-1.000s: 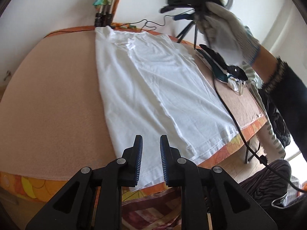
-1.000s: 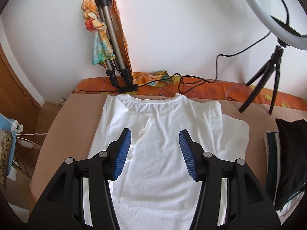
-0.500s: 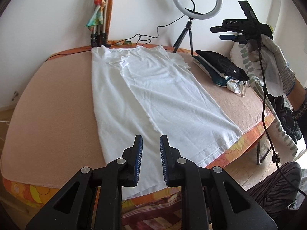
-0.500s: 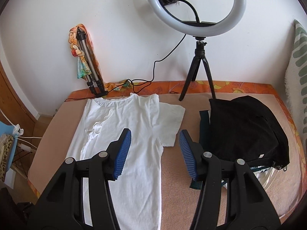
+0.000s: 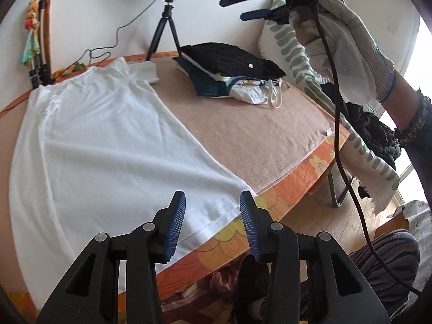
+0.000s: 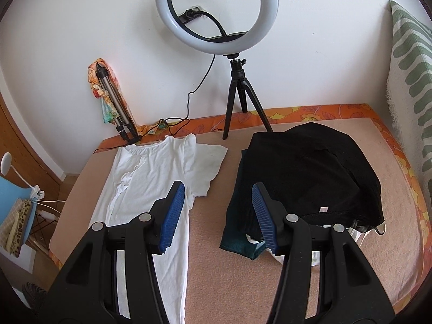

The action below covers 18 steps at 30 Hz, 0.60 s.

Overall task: Fold small clothes
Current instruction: 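Open both tools and move them to the shirt's other side, then grasp the hem with left tool while right tool grasps the sleeve edge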

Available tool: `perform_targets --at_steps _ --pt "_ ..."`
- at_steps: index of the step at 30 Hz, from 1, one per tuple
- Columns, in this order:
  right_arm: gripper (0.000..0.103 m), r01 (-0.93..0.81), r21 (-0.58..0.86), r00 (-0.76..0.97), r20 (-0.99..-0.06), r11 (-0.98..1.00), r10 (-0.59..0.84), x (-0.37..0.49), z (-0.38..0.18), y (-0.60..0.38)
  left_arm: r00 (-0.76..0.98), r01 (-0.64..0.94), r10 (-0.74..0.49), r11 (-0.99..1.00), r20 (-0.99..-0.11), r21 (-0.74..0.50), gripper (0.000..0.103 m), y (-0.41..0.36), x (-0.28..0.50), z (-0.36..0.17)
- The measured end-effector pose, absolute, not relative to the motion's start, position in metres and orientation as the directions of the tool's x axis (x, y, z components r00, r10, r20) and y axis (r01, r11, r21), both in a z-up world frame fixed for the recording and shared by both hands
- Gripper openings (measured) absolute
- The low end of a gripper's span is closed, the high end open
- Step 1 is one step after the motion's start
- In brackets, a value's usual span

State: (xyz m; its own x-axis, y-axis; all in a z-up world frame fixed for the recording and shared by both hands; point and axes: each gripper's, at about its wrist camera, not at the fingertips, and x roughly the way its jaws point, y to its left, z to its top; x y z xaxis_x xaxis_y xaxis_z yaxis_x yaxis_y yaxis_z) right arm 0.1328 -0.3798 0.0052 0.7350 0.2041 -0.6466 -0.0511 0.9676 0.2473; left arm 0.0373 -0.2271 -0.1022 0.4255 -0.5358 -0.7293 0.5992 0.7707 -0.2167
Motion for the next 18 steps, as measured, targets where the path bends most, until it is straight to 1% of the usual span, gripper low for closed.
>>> perform_targets --at_steps 1,3,5,9,11,12,13,14,15,16,18 --pt "0.054 -0.057 0.250 0.730 -0.650 0.967 0.211 0.136 0.004 -0.383 0.408 0.612 -0.541 0.760 -0.735 -0.220 0.041 -0.238 0.037 -0.106" --pt "0.054 -0.064 0.254 0.725 -0.653 0.965 0.220 0.143 0.001 -0.389 0.402 0.634 -0.528 0.750 -0.748 -0.189 0.046 -0.258 0.034 -0.113" --pt "0.054 -0.082 0.262 0.716 -0.656 0.962 0.240 0.153 -0.002 -0.390 0.427 0.649 -0.497 0.750 -0.755 -0.127 0.046 -0.273 0.031 -0.119" --pt "0.054 -0.119 0.282 0.687 -0.669 0.952 0.284 0.184 -0.010 -0.385 0.459 0.638 -0.438 0.768 -0.773 -0.057 0.047 -0.286 0.036 -0.131" --pt "0.054 -0.144 0.287 0.671 -0.675 0.947 0.307 0.203 -0.015 -0.377 0.442 0.626 -0.430 0.776 -0.787 -0.072 0.047 -0.286 0.042 -0.138" --pt "0.054 -0.161 0.295 0.661 -0.676 0.942 0.325 0.212 -0.018 -0.372 0.433 0.613 -0.429 0.785 -0.793 -0.090 0.045 -0.285 0.046 -0.141" --pt "0.054 -0.178 0.311 0.651 -0.674 0.934 0.349 0.223 -0.021 -0.368 0.445 0.599 -0.437 0.794 -0.782 -0.103 0.041 -0.281 0.048 -0.141" --pt "0.054 -0.195 0.327 0.638 -0.674 0.925 0.372 0.234 -0.024 -0.362 0.451 0.589 -0.442 0.800 -0.775 -0.113 0.027 -0.281 0.048 -0.142" --pt "0.054 -0.214 0.336 0.623 -0.676 0.917 0.393 0.246 -0.029 -0.355 0.456 0.588 -0.448 0.800 -0.769 -0.117 0.009 -0.280 0.050 -0.143" --pt "0.054 -0.223 0.341 0.607 -0.684 0.913 0.404 0.258 -0.034 -0.348 0.459 0.583 -0.459 0.801 -0.761 -0.132 0.004 -0.278 0.052 -0.144" --pt "0.054 -0.217 0.354 0.563 -0.716 0.910 0.413 0.286 -0.050 -0.334 0.436 0.562 -0.514 0.796 -0.738 -0.223 0.002 -0.271 0.059 -0.147"
